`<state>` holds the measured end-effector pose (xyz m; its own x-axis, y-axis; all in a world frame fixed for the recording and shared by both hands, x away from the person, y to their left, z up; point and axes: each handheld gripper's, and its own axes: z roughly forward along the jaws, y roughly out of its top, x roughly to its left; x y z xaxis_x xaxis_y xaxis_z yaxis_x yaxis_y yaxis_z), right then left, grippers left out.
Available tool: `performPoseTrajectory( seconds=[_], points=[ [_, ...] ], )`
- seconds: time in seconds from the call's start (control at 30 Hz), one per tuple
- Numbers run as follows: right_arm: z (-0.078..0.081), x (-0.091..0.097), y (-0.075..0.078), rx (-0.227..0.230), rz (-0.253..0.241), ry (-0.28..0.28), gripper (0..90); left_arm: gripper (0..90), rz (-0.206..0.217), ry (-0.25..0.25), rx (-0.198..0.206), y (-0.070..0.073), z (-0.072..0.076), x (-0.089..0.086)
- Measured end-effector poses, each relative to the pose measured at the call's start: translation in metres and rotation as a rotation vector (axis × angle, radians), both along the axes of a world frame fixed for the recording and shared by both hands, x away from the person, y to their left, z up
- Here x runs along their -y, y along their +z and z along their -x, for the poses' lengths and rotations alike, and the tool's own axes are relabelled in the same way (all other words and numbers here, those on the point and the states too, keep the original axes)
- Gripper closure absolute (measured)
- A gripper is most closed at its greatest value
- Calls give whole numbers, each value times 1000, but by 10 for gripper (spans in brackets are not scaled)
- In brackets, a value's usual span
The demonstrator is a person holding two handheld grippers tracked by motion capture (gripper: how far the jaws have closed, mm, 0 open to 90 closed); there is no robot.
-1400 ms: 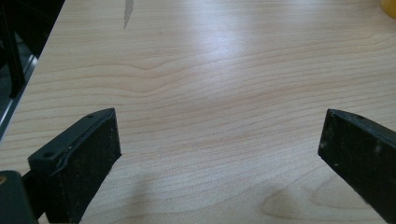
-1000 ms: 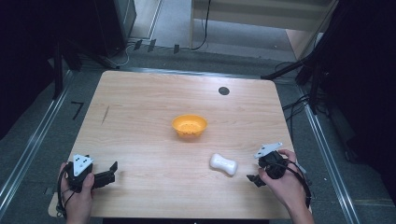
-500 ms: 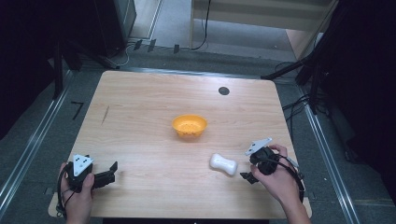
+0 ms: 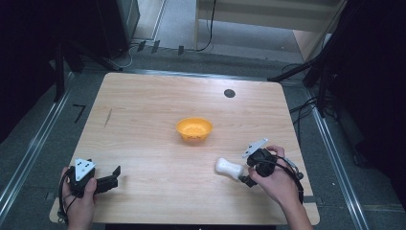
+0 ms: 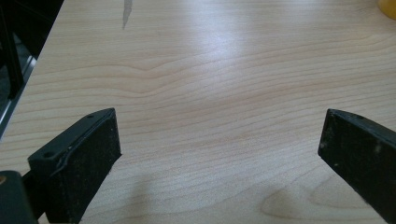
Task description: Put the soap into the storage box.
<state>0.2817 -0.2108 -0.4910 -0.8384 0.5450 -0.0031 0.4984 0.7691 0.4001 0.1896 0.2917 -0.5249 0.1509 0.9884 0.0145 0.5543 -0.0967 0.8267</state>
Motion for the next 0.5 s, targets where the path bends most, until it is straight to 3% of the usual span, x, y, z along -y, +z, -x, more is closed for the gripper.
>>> performPoseTrajectory(
  seconds=[0.5],
  points=[
    [-6,-17,3,-13,0,31,169,0,2,-1,0,0,0,0]
  ],
)
